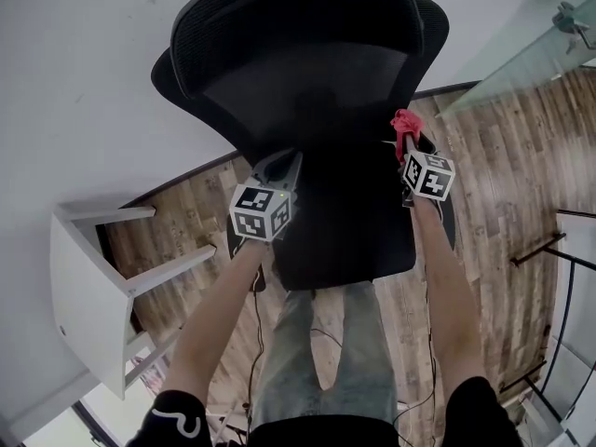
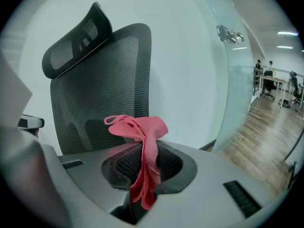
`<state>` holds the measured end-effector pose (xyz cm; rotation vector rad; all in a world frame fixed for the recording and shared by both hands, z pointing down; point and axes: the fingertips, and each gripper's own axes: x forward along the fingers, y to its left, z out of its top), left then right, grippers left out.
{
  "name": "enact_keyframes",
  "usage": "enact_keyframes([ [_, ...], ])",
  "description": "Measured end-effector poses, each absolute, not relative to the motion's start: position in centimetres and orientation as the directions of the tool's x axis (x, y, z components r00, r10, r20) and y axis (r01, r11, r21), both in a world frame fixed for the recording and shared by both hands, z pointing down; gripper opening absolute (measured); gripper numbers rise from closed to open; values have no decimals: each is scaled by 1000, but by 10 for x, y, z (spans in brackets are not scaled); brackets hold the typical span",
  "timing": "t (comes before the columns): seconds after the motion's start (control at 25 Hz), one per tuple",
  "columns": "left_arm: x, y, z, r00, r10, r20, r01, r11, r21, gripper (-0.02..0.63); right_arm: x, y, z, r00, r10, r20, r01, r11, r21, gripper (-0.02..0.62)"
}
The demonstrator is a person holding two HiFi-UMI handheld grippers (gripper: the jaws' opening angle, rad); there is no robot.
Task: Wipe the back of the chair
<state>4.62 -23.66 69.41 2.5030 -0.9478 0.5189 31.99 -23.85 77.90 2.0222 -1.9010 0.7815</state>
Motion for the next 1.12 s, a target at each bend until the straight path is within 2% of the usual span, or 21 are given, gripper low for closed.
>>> enact_keyframes([
  [0.4, 44, -188, 649, 596, -610, 522, -784, -583, 214, 21, 299, -178, 695, -169, -868, 468, -958, 32, -286, 83],
  [0.8, 27, -129, 521, 481, -763, 432, -877, -420, 234, 21, 251, -126, 535, -289, -885, 366, -928, 165, -333, 83],
  [1.12, 1, -83, 451, 434, -834, 342, -894, -350, 282, 21, 210, -73, 442, -385, -879, 281, -911, 313, -267, 81],
])
